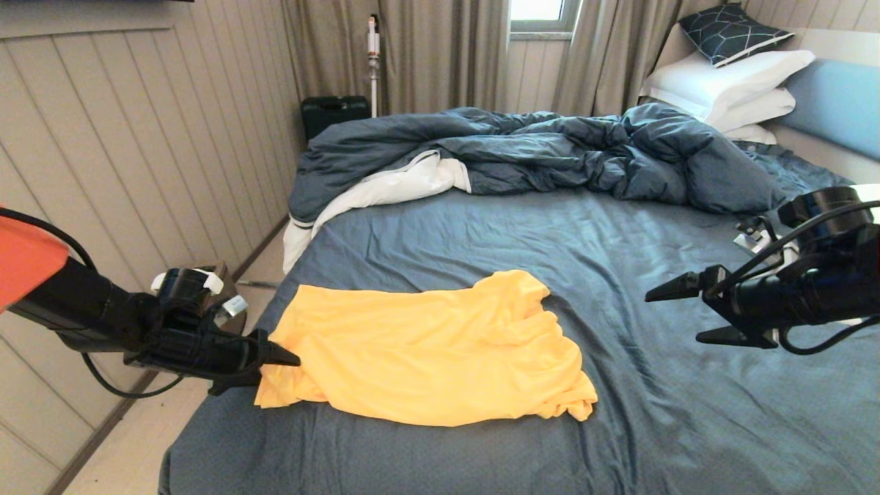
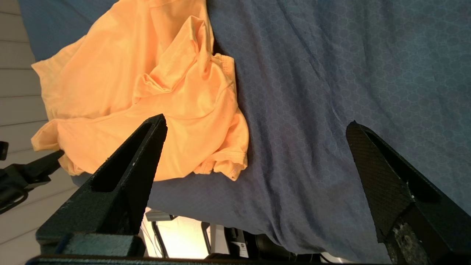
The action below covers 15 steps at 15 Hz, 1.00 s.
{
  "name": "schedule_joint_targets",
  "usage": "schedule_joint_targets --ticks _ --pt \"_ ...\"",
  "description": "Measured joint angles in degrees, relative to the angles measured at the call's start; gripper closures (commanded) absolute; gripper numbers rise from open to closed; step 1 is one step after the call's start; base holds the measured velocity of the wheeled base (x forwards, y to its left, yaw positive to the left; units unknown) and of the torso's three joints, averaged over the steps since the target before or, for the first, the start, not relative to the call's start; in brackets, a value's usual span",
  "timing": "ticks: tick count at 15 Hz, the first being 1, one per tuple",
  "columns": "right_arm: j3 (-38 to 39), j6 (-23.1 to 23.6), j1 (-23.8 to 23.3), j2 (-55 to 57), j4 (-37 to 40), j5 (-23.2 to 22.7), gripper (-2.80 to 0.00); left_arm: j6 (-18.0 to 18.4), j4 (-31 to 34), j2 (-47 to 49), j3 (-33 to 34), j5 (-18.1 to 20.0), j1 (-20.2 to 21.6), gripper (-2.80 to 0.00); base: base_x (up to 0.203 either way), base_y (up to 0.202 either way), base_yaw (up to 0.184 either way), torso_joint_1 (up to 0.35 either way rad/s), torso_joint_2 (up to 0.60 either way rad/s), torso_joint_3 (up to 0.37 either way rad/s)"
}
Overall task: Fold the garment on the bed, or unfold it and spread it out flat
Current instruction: Fold the yellow T-shirt
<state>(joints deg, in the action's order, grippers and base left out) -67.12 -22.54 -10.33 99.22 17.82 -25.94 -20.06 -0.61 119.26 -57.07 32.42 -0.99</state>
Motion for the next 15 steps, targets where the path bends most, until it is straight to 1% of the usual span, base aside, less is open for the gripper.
schedule_joint_targets --ticks 5,6,8,12,15 --pt "0.9 0.4 0.4 -0.3 0.3 -0.1 -2.80 -0.2 0.3 -0.7 0.9 0.1 0.0 0.00 0.000 0.000 0.000 0.000 0.00 0.000" --pt "1.0 0.5 1.0 -0.4 0.3 -0.1 -2.80 -0.8 0.3 -0.9 0.9 0.2 0.0 0.00 0.000 0.000 0.000 0.000 0.00 0.000" --pt "1.1 0.6 3.3 -0.4 0.4 0.1 -2.80 -1.8 0.3 -1.3 1.0 1.0 -0.4 0.00 0.000 0.000 0.000 0.000 0.00 0.000" --pt "3.2 0.6 8.9 -0.3 0.0 0.3 -2.80 -1.8 0.3 -1.8 1.6 1.1 -0.8 0.00 0.000 0.000 0.000 0.000 0.00 0.000" --pt "4.3 0.7 11.4 1.6 -0.3 0.8 -2.80 -1.7 0.2 -1.9 2.0 1.0 -0.8 0.00 0.000 0.000 0.000 0.000 0.00 0.000"
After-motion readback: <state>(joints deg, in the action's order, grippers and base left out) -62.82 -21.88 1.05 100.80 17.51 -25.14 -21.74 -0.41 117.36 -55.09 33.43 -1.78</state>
